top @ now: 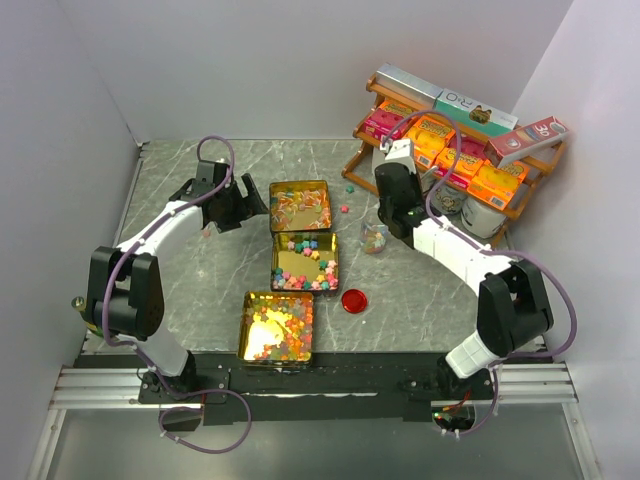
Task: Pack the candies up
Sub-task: Place the fake candies in the packing bottle.
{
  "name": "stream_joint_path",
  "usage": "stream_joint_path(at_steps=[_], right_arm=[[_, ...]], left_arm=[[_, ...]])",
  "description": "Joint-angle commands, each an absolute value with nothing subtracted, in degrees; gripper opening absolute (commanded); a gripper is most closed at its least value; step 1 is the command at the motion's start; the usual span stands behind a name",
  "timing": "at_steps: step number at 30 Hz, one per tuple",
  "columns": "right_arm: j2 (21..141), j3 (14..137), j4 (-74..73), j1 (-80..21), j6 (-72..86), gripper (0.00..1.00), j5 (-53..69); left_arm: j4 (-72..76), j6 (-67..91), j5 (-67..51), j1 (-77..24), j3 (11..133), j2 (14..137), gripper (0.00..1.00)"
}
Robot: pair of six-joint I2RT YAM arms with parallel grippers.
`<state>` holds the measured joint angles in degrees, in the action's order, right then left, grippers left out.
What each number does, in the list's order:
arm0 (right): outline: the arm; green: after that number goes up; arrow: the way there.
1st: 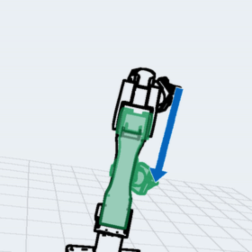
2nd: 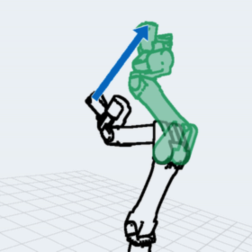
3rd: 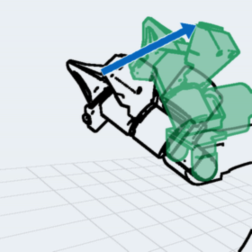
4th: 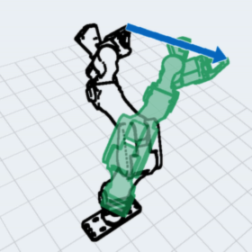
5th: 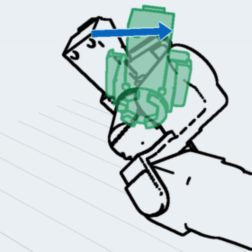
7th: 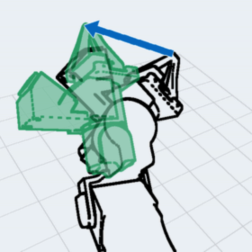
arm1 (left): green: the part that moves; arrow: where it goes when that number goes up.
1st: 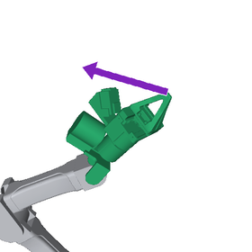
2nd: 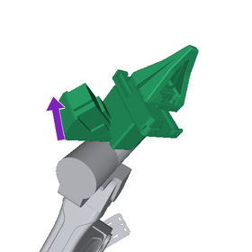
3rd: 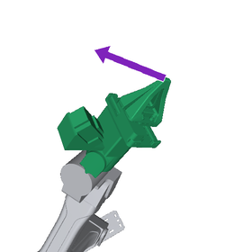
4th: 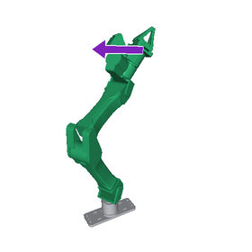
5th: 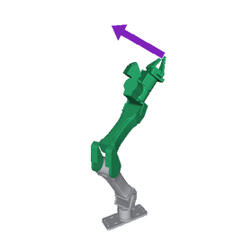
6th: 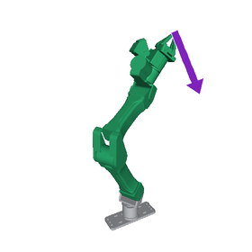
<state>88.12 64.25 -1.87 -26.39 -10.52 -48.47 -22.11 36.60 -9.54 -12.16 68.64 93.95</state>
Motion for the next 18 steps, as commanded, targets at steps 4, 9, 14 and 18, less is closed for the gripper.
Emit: stream_joint_path(at_steps=[4, 9, 14, 18], right_arm=[[83.2, 66.5, -5.7, -26.7, -6.2, 0.0, -49.1], [77.0, 70.1, -25.0, -26.5, 5.6, 0.0, -42.5], [69.1, 66.7, -38.5, -26.6, 19.2, 0.0, -31.2], [62.7, 58.2, -42.6, -26.6, 28.3, 0.0, -24.8]], left_arm=[[-21.8, 35.3, -8.4, -12.0, 68.7, 91.0, 0.97], [-22.0, 34.6, -6.6, -12.0, 68.9, 88.9, 0.96], [-22.1, 34.1, -5.9, -12.0, 68.3, 85.7, 0.96], [-22.2, 33.9, -5.3, -12.0, 67.0, 82.5, 0.96]])
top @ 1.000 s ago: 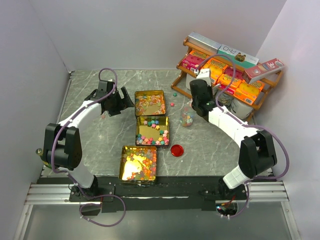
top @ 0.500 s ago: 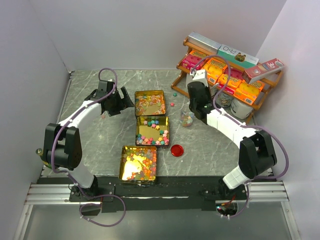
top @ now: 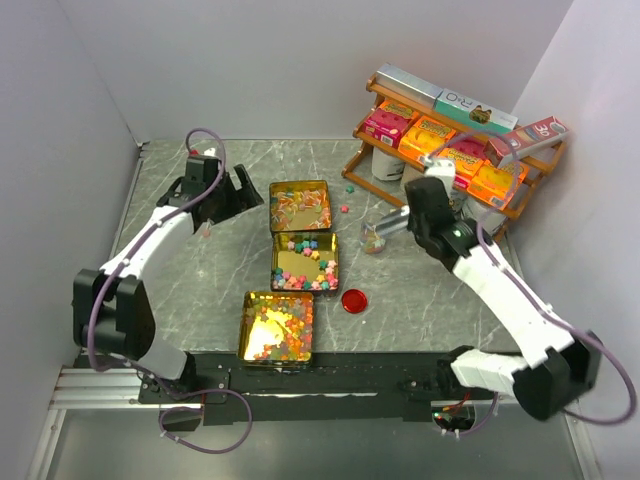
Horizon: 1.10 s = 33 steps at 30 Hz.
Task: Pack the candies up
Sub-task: Place the spatula at the center of the board.
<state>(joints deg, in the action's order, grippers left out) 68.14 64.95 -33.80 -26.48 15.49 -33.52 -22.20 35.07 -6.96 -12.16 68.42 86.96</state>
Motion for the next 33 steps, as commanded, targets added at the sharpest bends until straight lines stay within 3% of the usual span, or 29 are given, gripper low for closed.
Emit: stream_joint_path(at_steps=[1, 6, 11, 21, 26, 29, 33], right_arm=[[61.6, 56.3, -43.4, -26.6, 32.0, 0.0, -23.8], [57.6, 46.1, -44.1, -26.5, 39.9, 0.0, -22.3], [59.9, 39.8, -41.8, -26.0, 46.6, 0.0, -28.8], [72.6, 39.6, -37.4, -22.6, 52.8, 0.0, -31.7], [75.2, 41.0, -36.7, -22.7, 50.4, 0.0, -30.5], [77.7, 42.4, -37.5, -22.5, 49.4, 0.24, -29.4], [80.2, 44.4, -39.6, -22.5, 49.0, 0.41, -28.0]], left_arm=[[-22.2, 33.9, -4.9, -12.0, 66.6, 81.2, 0.96], [-21.7, 33.8, -4.4, -12.0, 63.7, 76.9, 0.97], [-20.0, 34.0, -3.9, -12.0, 61.1, 73.5, 0.97], [-20.1, 38.8, -3.1, -11.8, 60.1, 73.2, 0.97], [-23.7, 39.5, -9.3, -9.5, 62.8, 77.0, 0.96], [-23.2, 39.5, -10.5, -9.2, 62.9, 77.7, 0.96], [-22.8, 39.0, -10.5, -9.2, 63.0, 76.9, 0.97]])
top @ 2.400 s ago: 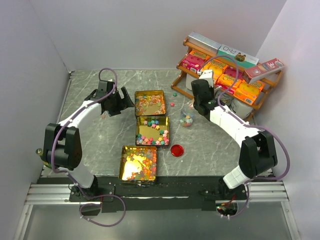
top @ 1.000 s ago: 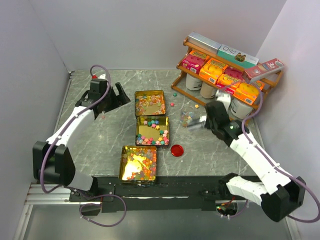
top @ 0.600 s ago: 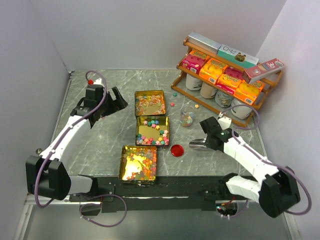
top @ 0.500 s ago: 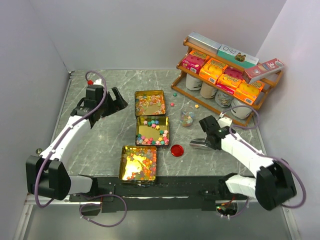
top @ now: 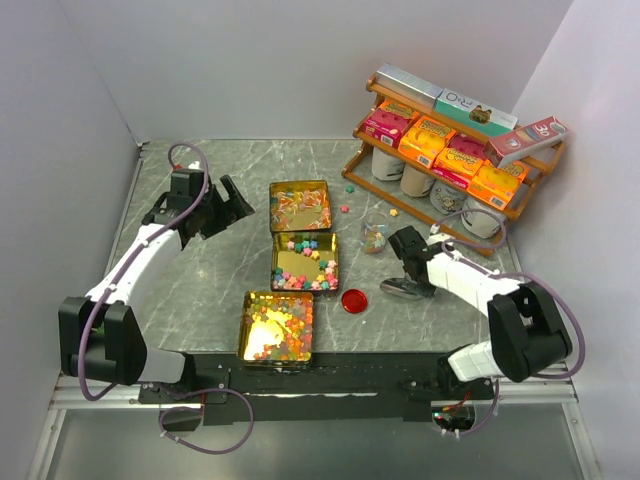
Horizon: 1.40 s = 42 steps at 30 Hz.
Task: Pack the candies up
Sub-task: Place the spatula at the center of the board, then pick up the bottle lid at the center of the board.
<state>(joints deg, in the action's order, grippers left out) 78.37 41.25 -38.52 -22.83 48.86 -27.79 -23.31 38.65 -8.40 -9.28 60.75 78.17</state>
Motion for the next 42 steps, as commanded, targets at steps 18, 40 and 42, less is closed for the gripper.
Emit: stream_joint_path(at_steps=[18, 40, 42], right_arm=[[56.3, 48.5, -45.1, -25.9, 30.7, 0.63, -10.5], [91.8, 56.6, -27.9, -50.2, 18.9, 0.36, -3.7], [92.6, 56.0, -27.7, -50.2, 19.2, 0.36, -3.4]], left_arm=[[-25.4, 37.0, -6.4, -9.1, 64.8, 73.3, 0.96], [-25.8, 37.0, -10.5, -9.1, 61.9, 71.3, 0.97], [-25.8, 36.9, -10.5, -9.1, 62.0, 71.3, 0.97]])
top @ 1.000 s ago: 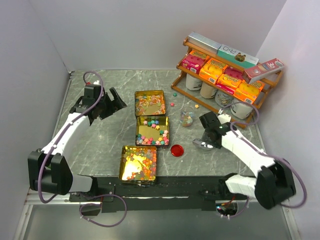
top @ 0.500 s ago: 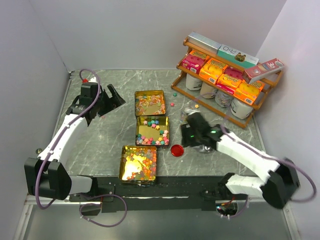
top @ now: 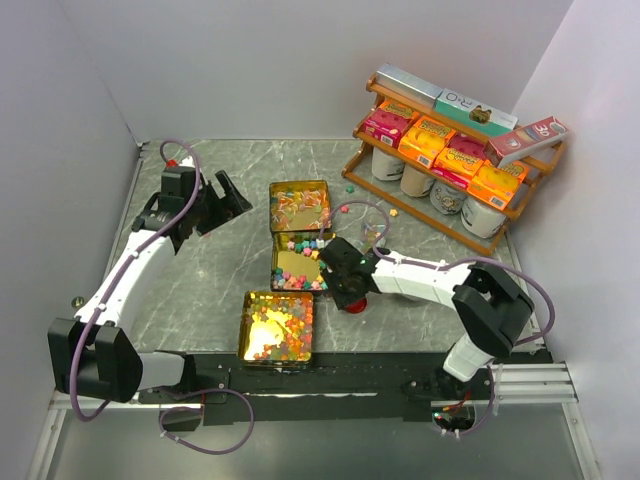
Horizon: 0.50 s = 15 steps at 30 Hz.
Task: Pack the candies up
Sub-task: Pick up the bottle lid at the center of the board.
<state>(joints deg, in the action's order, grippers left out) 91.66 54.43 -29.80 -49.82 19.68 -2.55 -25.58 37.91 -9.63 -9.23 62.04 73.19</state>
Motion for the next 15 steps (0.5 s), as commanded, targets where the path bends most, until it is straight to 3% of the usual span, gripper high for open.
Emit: stream_joint_path(at_steps=[1, 7, 10, 13, 15], right_arm=[[92.9, 55.7, -27.3, -50.2, 19.2, 0.36, -3.3], [94.6, 53.0, -25.3, -50.2, 20.7, 0.33, -2.9], [94.0, 52.0, -25.2, -50.2, 21.6, 0.23, -3.8], [92.0, 51.7, -26.2, -50.2, 22.0, 0.01, -4.7], [89.2, 52.5, -28.6, -50.2, 22.4, 0.0, -6.4]], left_arm=[[-25.9, 36.9, -10.5, -9.1, 62.0, 71.5, 0.97], [-25.8, 36.8, -11.1, -9.1, 61.9, 71.5, 0.97], [-25.8, 36.7, -11.4, -9.1, 62.0, 71.6, 0.96], [-25.8, 36.3, -11.9, -9.1, 62.2, 71.5, 0.96], [-25.6, 36.1, -12.4, -9.1, 62.3, 71.2, 0.96]])
